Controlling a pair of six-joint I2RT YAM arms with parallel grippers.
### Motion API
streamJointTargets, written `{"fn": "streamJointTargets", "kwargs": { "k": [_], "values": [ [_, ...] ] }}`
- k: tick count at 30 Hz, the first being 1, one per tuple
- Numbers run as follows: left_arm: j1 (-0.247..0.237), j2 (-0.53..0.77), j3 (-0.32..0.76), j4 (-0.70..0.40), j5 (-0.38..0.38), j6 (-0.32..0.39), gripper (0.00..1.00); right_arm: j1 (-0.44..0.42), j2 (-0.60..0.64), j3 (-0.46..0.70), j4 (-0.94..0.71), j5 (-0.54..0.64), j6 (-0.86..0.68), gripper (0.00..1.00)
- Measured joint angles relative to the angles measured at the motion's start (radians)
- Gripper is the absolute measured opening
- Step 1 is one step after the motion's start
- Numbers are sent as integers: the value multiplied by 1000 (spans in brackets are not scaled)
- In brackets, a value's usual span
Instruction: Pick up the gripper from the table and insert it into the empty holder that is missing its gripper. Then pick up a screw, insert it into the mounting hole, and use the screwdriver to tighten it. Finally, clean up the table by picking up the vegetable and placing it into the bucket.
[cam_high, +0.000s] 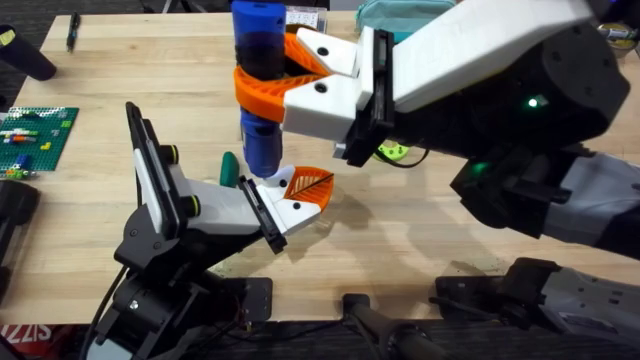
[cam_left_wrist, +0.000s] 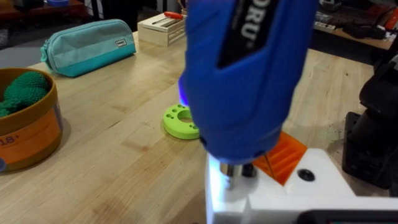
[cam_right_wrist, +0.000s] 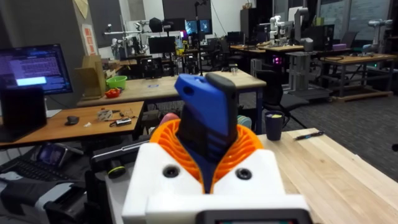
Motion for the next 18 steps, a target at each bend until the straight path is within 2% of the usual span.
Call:
{"fn": "streamJointTargets", "kwargs": {
  "k": [5, 12, 18],
  "values": [
    [0, 0, 0, 1, 0, -8, 15, -1, 0, 0, 4, 8, 0, 55],
    [0, 0, 0, 1, -1, -7, 17, -11, 3, -8, 128, -4, 0, 55],
    [0, 0, 0, 1, -1, -7, 15, -13, 3, -8, 133, -5, 0, 55]
  ]
}}
